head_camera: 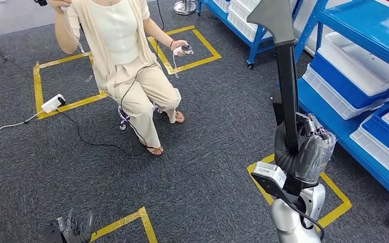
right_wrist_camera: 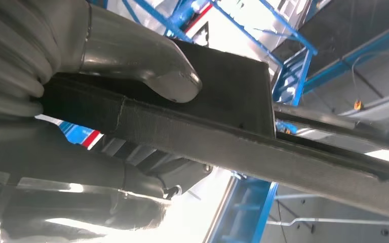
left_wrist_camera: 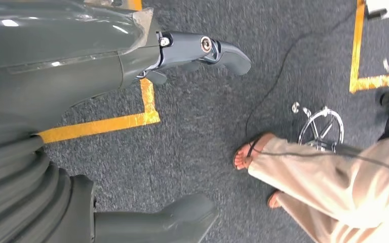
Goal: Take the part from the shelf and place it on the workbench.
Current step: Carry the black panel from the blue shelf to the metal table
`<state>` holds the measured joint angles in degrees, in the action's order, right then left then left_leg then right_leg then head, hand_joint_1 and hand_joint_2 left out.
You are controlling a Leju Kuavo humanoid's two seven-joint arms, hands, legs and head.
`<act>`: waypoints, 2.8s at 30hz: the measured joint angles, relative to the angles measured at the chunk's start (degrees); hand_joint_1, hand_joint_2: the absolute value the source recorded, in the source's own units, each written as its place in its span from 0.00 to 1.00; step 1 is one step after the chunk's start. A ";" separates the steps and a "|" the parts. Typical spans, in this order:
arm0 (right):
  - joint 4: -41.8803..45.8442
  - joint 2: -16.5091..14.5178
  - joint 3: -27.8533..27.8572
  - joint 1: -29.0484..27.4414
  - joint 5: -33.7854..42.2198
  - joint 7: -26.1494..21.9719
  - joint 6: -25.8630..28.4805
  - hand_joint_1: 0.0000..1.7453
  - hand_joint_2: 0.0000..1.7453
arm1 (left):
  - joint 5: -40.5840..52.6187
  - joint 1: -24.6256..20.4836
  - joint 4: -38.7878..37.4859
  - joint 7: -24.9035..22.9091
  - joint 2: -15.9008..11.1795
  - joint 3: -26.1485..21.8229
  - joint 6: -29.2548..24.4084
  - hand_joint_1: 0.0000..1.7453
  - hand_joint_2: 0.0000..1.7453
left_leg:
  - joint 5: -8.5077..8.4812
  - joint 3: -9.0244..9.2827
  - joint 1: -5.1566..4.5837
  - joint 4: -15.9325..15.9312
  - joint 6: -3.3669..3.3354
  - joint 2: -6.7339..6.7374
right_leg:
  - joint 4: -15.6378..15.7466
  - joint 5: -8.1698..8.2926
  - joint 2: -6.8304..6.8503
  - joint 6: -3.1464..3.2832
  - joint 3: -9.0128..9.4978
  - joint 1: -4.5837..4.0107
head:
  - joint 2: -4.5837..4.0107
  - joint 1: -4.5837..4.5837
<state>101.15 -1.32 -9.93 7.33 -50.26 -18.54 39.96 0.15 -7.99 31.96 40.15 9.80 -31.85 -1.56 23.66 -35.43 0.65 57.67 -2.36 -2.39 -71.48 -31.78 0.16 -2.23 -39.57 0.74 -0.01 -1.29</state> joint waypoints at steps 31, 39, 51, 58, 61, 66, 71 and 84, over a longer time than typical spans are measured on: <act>-1.53 0.08 -1.62 2.98 -0.10 2.23 -0.01 1.00 1.00 | -1.27 1.50 0.06 0.00 -0.08 -0.52 -0.29 0.00 1.00 | 0.22 0.64 -0.02 -0.15 -0.22 -0.75 | 1.20 0.56 -0.01 -0.30 1.10 0.57 | -0.01 0.34; -2.13 -0.05 -2.10 3.78 -0.14 2.33 -0.01 1.00 1.00 | -1.29 2.27 0.41 0.01 -0.09 -1.16 -0.24 0.00 1.00 | 0.66 -0.62 0.45 1.12 2.09 -2.54 | 12.80 4.83 -1.06 0.42 6.68 0.99 | 0.00 0.40; -2.60 -0.37 -2.41 4.58 -0.86 2.55 0.00 1.00 1.00 | -1.20 1.74 0.57 0.01 -0.16 -1.53 -0.07 0.00 1.00 | 1.33 -0.79 -0.97 2.28 0.45 4.93 | 12.86 4.24 3.81 1.95 6.99 -0.90 | 0.00 0.83; -3.17 -0.49 -2.40 4.95 -0.05 1.76 -0.01 1.00 1.00 | -1.28 1.17 0.65 0.01 -0.37 -1.65 -0.29 0.00 1.00 | 0.26 0.21 -0.63 -0.01 -0.83 2.06 | 3.69 -0.10 0.92 1.45 2.61 -0.59 | 0.01 0.65; -3.73 -0.44 -2.40 4.89 0.01 1.77 0.00 1.00 1.00 | -1.27 1.14 0.64 0.00 -0.37 -1.71 -0.36 0.00 1.00 | 0.25 0.18 -0.53 0.08 -0.83 0.30 | -2.79 -1.51 0.29 0.72 -1.07 -0.08 | 0.01 0.58; -4.49 -0.51 -2.56 5.67 0.07 1.85 -0.01 1.00 1.00 | -1.36 1.14 0.65 0.01 -0.39 -1.91 -0.69 0.00 1.00 | 0.75 -0.32 -0.32 1.17 0.48 -2.40 | 11.79 4.70 -1.89 -1.02 5.41 1.09 | 0.01 0.62; -5.31 -0.82 -3.33 7.01 0.28 2.02 -0.01 1.00 1.00 | -1.56 1.61 0.65 0.00 -0.39 -2.61 -0.76 0.00 1.00 | 2.13 -1.79 0.05 3.42 1.80 -1.14 | 12.60 5.15 -0.71 1.22 5.92 0.94 | 0.00 0.97; -8.07 -1.13 -4.68 9.90 1.78 1.73 -0.01 1.00 1.00 | -1.78 2.00 1.18 0.01 -0.36 -3.61 -0.87 0.00 1.00 | 1.28 -0.73 -1.26 1.39 -0.07 4.29 | 12.84 4.18 4.50 1.58 6.67 -0.75 | 0.01 1.36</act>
<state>93.08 -2.45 -14.61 17.23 -48.47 -16.81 39.95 -1.62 -5.99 33.14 40.16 9.45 -35.45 -2.43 24.95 -36.17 -0.61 59.06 -2.43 1.90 -58.64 -27.60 4.66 -0.65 -32.90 0.00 0.00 0.07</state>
